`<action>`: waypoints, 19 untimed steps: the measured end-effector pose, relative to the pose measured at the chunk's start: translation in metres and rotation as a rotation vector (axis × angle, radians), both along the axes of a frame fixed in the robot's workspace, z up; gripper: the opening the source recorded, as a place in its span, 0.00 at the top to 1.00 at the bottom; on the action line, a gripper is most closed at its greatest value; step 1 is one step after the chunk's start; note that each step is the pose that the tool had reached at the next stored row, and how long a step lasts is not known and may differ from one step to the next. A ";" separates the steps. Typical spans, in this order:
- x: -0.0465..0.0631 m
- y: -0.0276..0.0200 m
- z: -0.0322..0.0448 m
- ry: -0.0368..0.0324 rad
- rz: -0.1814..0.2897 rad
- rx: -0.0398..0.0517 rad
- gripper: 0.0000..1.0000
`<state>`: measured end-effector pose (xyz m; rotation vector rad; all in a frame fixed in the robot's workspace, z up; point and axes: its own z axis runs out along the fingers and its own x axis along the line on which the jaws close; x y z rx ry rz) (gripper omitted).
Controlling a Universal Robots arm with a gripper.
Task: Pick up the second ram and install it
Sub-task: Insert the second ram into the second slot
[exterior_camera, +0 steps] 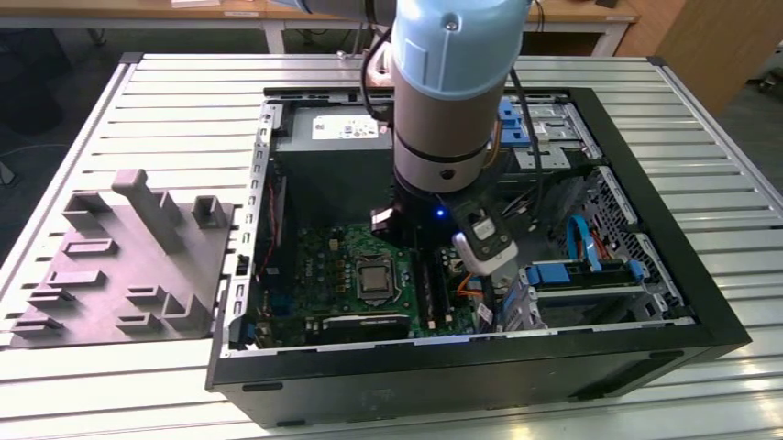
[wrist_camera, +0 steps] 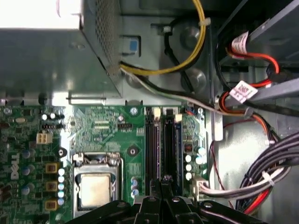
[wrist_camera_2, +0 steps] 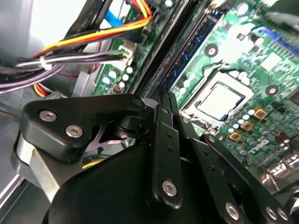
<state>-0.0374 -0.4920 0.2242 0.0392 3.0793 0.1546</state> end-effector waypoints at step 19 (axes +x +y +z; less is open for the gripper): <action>0.001 -0.0013 0.0010 0.0001 0.000 0.0045 0.88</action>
